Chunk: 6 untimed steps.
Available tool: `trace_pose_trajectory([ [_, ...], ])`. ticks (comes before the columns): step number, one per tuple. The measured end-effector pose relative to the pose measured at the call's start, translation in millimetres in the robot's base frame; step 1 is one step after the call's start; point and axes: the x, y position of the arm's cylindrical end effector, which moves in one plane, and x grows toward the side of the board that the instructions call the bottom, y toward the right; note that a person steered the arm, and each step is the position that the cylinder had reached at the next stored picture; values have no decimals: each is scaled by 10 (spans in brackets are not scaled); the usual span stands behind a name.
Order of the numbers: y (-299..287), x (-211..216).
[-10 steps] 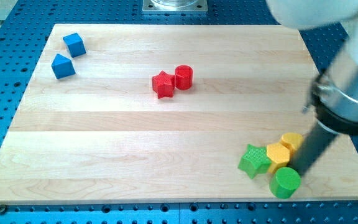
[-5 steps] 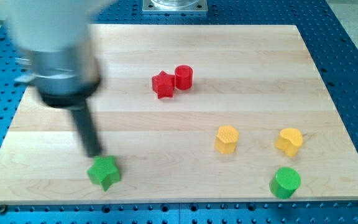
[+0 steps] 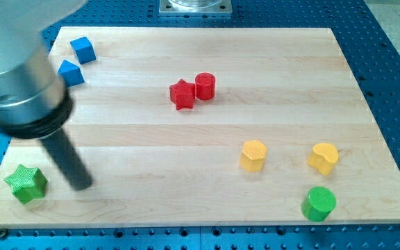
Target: Put the green star and green circle at the bottom left corner of the board
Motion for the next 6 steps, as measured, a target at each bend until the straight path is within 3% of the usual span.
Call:
trace_pose_trajectory([
  [1,1060,-879],
  [2,2618,-1303],
  [3,3059,-835],
  [5,4667,-270],
  [6,4373,601],
])
